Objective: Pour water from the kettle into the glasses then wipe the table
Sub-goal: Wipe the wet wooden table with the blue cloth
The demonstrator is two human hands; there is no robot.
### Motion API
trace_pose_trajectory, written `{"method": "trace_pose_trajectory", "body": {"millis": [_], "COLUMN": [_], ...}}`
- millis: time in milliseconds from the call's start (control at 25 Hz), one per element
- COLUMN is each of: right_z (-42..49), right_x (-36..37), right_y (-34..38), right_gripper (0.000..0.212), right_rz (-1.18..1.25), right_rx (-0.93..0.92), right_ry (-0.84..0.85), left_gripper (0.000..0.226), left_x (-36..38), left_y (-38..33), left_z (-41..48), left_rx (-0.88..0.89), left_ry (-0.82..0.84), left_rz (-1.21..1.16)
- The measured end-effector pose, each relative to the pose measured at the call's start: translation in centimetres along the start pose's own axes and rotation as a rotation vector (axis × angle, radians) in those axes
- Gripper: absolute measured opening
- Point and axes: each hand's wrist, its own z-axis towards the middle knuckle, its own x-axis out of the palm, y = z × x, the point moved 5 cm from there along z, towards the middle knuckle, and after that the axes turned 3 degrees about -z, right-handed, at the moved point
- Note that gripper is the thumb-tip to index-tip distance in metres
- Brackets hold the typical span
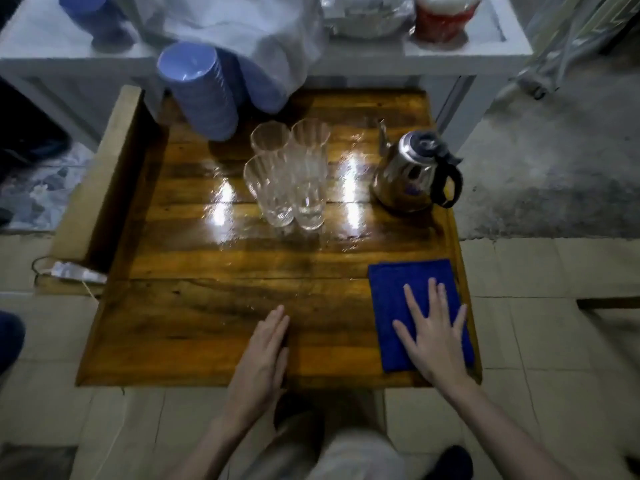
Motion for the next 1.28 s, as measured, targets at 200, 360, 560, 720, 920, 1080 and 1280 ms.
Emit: {"method": "trace_pose_trajectory", "body": {"millis": [200,360,560,720,920,1080,1280], "right_z": [0.4,0.8,0.6,-1.3,-0.3,0.4,1.6], "right_x": [0.6,0.7,1.5,2.6,1.0,1.0,1.6], "right_y": [2.1,4.8,9.9,12.9,10.0,11.2,16.0], "right_gripper": [0.077,0.083,0.088,0.083,0.081,0.082,0.080], "right_rz": [-0.051,-0.064,-0.080,-0.134,-0.181,-0.173,-0.205], "right_rx": [0.043,0.017,-0.062,-0.322,-0.562,-0.487,-0.490], "right_ry": [-0.015,-0.031,-0.025,0.014,0.102,0.118,0.097], "left_gripper": [0.058,0.058,0.060,0.069,0.070,0.067,0.064], "left_x": [-4.0,-7.8,-12.0,-13.3,-12.7,-13.1,-13.2], "left_y": [10.1,15.0,19.8,22.9,23.8,24.1,23.8], "left_z": [-4.9,-5.6,-1.4,1.2,0.6,0.9,1.0], "left_rx": [-0.212,-0.268,-0.241,-0.206,-0.193,-0.185,-0.180], "left_ry": [-0.157,-0.243,-0.252,-0.176,-0.172,-0.165,-0.190], "left_rz": [0.061,0.104,0.209,0.251,0.275,0.280,0.243]}}
